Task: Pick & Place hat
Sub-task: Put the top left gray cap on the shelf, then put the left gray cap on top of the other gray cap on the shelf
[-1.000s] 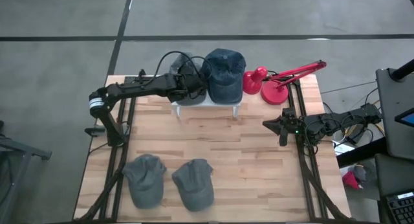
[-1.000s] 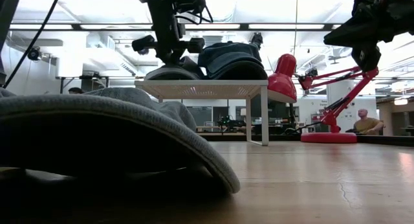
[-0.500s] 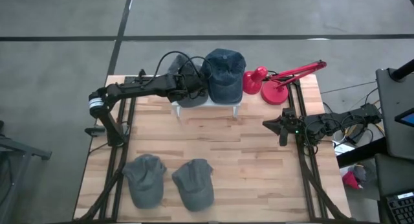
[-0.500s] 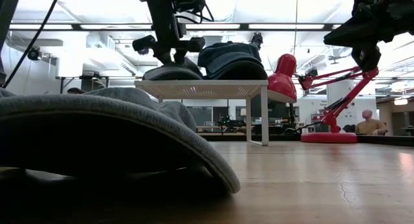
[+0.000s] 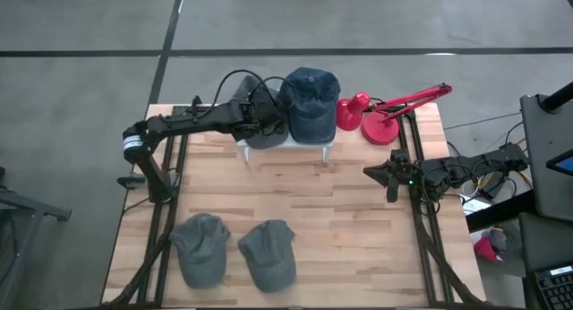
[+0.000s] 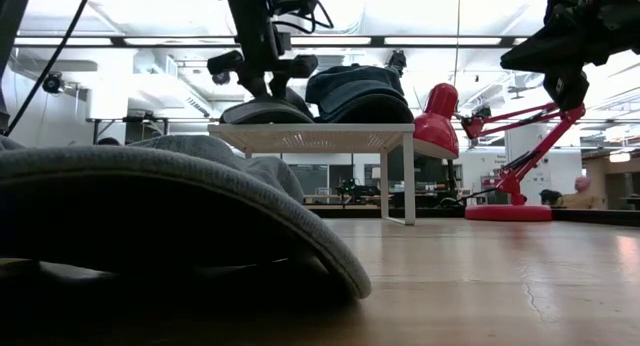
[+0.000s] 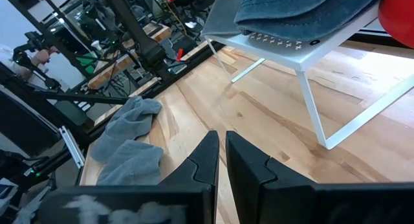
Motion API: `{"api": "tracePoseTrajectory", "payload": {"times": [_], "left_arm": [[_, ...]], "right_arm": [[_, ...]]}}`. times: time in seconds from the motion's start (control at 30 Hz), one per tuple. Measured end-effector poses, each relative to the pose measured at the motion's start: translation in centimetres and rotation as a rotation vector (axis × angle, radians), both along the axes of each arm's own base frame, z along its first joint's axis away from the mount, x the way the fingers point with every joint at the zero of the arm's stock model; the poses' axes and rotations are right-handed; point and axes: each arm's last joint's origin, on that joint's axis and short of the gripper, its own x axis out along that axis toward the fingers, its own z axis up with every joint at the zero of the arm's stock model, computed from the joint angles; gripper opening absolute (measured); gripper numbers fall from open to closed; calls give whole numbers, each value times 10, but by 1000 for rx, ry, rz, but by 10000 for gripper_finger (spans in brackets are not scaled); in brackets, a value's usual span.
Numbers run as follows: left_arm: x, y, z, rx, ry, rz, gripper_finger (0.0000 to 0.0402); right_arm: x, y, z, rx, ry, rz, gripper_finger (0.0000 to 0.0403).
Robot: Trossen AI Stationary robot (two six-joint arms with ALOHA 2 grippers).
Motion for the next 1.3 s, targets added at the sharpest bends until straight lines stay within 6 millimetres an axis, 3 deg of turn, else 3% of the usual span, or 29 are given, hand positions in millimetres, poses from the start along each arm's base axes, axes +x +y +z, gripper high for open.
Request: {"api": "tracePoseTrajectory", "payload": {"times": [0.4,0.8,1.07,1.3], "left_arm": [[-5,-1,7,11,-3,-13,168],[-31,-14,43,19,-88,-74,191],[-62,-38,67,-218,-194,-277,191],[-88,-72,71,-466,-185,-320,191]], "right_arm": [[0,0,0,0,0,0,27],[0,0,0,0,-1,0,27],[0,0,0,0,-1,0,27],[0,0,0,0,-1,0,27]]}}
